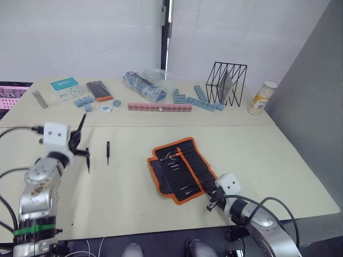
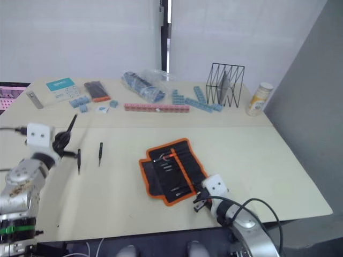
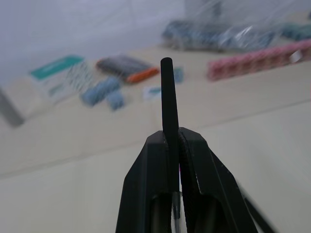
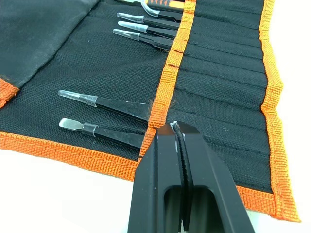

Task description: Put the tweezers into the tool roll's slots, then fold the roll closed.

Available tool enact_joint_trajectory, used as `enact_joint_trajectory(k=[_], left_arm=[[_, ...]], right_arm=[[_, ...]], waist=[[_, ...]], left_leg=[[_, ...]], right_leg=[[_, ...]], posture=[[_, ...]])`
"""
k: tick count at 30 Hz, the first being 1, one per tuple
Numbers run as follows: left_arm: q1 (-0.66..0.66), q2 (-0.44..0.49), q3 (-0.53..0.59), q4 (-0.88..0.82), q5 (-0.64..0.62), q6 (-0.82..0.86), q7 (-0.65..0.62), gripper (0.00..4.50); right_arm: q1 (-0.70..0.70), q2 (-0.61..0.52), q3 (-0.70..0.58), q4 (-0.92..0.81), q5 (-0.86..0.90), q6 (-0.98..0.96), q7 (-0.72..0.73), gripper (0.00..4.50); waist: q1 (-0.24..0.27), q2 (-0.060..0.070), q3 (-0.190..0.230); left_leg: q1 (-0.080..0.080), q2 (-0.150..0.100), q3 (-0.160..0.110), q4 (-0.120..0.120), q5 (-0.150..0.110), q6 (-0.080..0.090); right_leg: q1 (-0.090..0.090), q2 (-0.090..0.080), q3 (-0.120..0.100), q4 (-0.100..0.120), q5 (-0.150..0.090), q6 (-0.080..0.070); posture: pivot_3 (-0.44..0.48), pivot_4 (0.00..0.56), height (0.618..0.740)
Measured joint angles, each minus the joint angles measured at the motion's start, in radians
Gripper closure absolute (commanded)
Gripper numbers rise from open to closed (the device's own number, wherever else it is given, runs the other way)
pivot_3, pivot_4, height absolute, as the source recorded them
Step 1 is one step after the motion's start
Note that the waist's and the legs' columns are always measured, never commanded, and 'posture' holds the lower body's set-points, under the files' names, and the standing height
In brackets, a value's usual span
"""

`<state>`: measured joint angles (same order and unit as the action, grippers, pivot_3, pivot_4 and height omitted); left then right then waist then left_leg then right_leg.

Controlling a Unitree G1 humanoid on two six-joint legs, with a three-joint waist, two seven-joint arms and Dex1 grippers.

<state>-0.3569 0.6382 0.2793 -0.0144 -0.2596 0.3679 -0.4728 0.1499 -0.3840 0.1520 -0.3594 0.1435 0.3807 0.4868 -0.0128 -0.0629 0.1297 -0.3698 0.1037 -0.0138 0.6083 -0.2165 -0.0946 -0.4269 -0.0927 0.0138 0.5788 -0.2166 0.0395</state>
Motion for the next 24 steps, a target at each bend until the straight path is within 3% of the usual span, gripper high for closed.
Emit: enact_joint_trajectory(k=[5, 9, 11, 15, 20, 24], left_arm=[[-0.236, -0.011, -0.179, 0.0, -0.067, 0.104, -0.202, 4.47], [-0.455, -0.142, -0.307, 0.067, -0.096, 0.181, -0.292, 4.47], [-0.495, -0.214, -0.358, 0.076, -0.099, 0.223, -0.3, 4.47], [-0.459, -0.241, -0.429, 0.04, -0.114, 0.33, -0.313, 4.47], [-0.31, -0.117, -0.51, -0.148, -0.132, 0.47, -0.369, 4.47], [-0.287, -0.032, -0.532, -0.254, -0.136, 0.541, -0.39, 4.47]], right_arm=[[-0.011, -0.007, 0.002, 0.003, 0.0, 0.0, 0.011, 4.5], [-0.011, -0.016, 0.003, -0.002, 0.0, 0.0, 0.017, 4.5], [-0.013, -0.016, 0.009, -0.004, 0.0, 0.0, 0.019, 4.5], [-0.017, -0.015, 0.017, -0.022, 0.0, 0.0, 0.016, 4.5], [0.001, -0.015, 0.019, -0.045, 0.0, 0.0, 0.006, 4.5], [0.016, -0.013, 0.015, -0.053, 0.0, 0.0, -0.016, 4.5]], waist=[[-0.001, -0.002, 0.002], [-0.002, -0.002, 0.002], [-0.007, -0.002, 0.002], [-0.026, 0.004, 0.006], [-0.028, 0.007, 0.011], [-0.019, 0.007, 0.013]], left_leg=[[-0.002, 0.0, 0.0, 0.001, 0.0, 0.001], [-0.003, -0.001, -0.001, 0.002, 0.004, 0.01], [-0.003, -0.001, 0.0, 0.002, 0.003, 0.013], [-0.002, -0.002, 0.0, 0.001, 0.002, 0.015], [0.0, -0.002, -0.009, 0.001, -0.002, 0.022], [-0.001, -0.004, -0.01, 0.004, -0.002, 0.021]], right_leg=[[0.003, 0.001, 0.001, 0.0, 0.0, 0.0], [0.005, 0.003, 0.003, 0.001, 0.001, 0.002], [0.005, 0.003, 0.005, 0.001, 0.001, 0.002], [0.003, 0.005, 0.009, 0.007, 0.002, 0.003], [0.001, 0.016, 0.021, 0.016, 0.001, 0.001], [0.002, 0.017, 0.026, 0.015, -0.002, 0.001]], posture=[[0.0, 0.15, 0.738], [0.0, 0.15, 0.738], [0.0, 0.15, 0.738], [0.0, 0.15, 0.738], [0.0, 0.15, 0.738], [0.0, 0.15, 0.738]])
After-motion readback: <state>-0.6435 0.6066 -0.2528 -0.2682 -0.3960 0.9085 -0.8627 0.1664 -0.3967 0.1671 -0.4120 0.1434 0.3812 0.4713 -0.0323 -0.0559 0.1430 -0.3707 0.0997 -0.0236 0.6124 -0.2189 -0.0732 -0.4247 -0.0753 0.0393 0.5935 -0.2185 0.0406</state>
